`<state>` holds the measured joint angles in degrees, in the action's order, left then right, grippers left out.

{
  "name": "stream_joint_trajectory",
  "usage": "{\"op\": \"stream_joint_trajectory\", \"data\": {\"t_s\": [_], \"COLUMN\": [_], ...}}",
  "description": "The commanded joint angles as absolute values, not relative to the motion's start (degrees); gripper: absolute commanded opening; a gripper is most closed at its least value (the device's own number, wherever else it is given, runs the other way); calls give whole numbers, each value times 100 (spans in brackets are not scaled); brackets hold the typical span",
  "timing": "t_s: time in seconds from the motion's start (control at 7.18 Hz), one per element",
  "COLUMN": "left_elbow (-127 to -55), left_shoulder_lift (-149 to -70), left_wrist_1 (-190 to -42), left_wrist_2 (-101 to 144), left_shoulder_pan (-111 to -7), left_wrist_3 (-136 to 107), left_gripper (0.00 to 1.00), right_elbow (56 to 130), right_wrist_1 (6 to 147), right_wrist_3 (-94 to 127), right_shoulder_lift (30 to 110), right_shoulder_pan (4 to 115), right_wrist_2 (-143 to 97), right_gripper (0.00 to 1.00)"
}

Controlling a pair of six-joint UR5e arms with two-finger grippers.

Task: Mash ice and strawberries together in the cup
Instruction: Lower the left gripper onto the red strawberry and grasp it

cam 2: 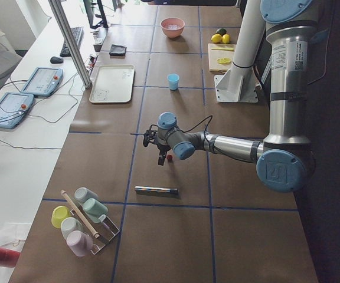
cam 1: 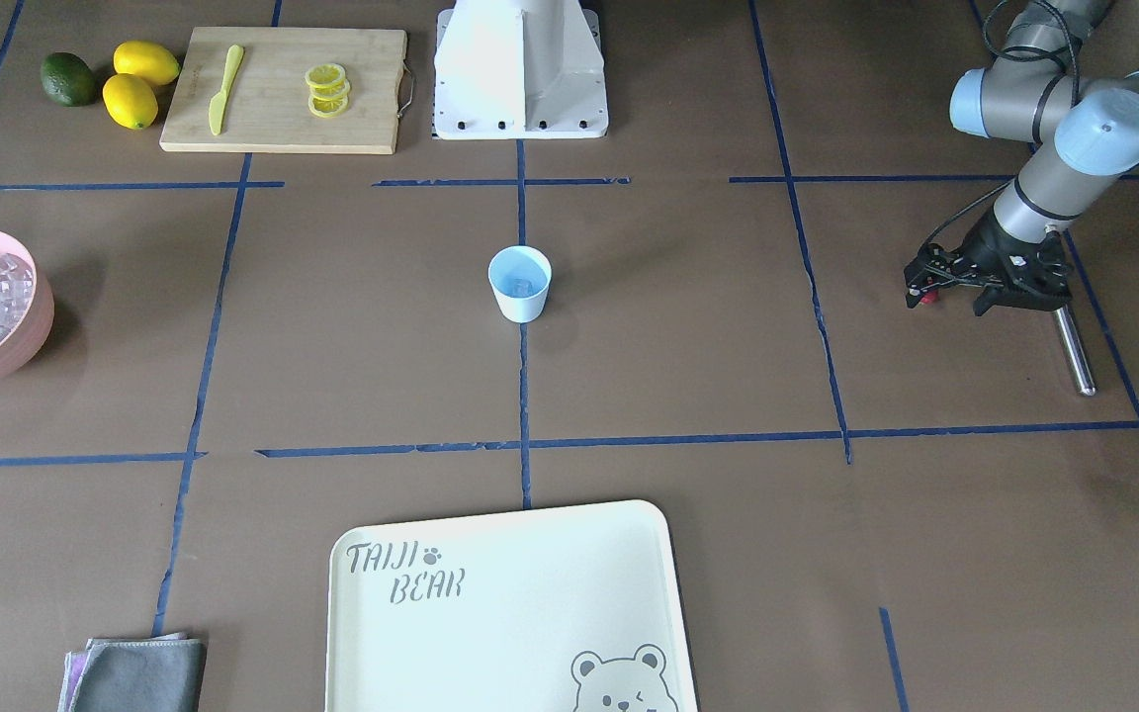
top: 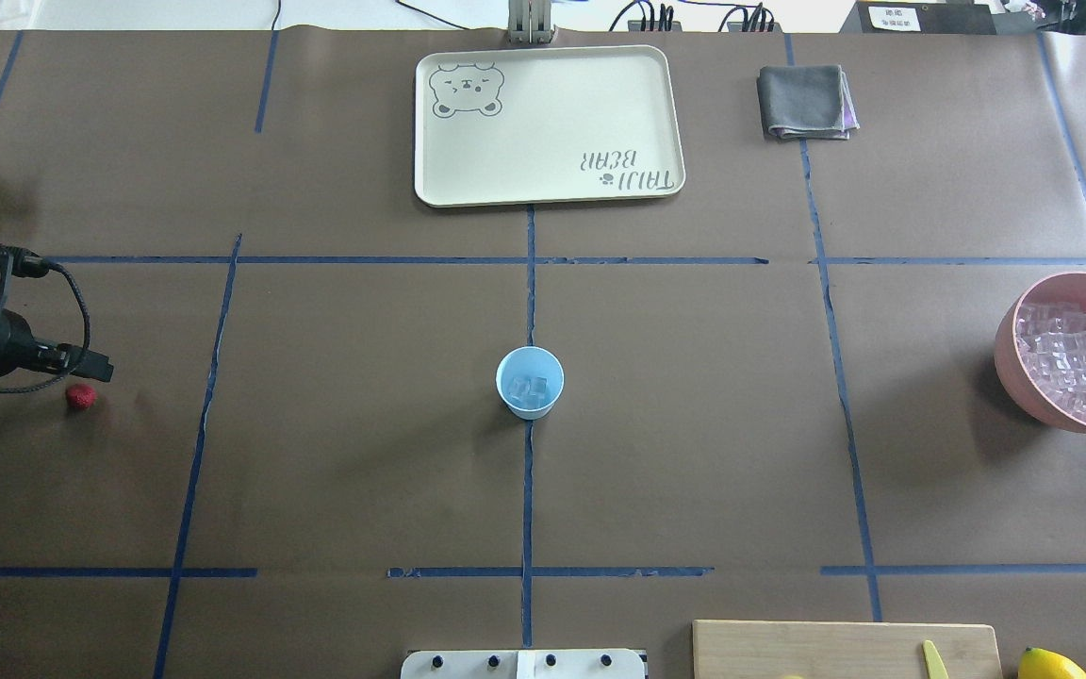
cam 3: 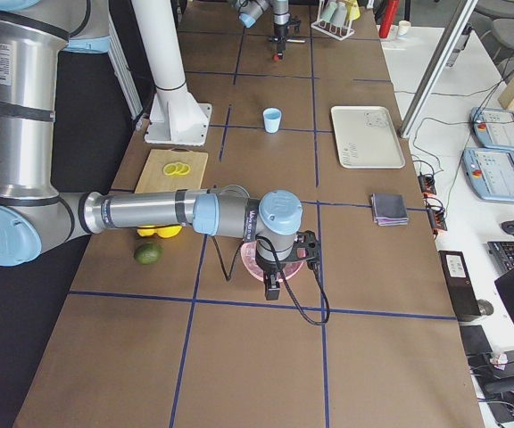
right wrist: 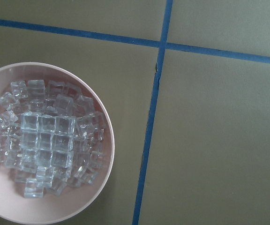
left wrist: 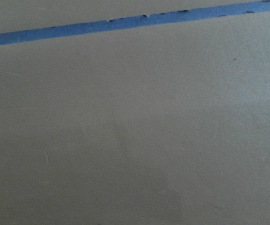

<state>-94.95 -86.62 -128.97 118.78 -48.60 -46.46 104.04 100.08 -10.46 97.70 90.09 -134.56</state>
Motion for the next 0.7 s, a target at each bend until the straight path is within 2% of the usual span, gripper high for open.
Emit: {"op": "stream_joint_trajectory", "data": {"t_s": [0.0,0.56], "left_elbow": [-9536,-9554], "left_shoulder_lift": [-8622,-8534], "left_wrist_1": [-12920,-12920], "left_wrist_2": [11891,11892], "left_shoulder_pan": [-4764,-4588], "left_wrist_3": [-4676,-4684], "left_gripper": [100,100], "right_elbow": [10406,10389], "right_wrist_1": [9984,9949], "right_wrist_3": [-1046,-1046], "right_shoulder_lift": [9791,9844], "right_shoulder_pan": [9009,9009], "right_wrist_2": [-13456,-13456], "right_gripper": [100,100]}}
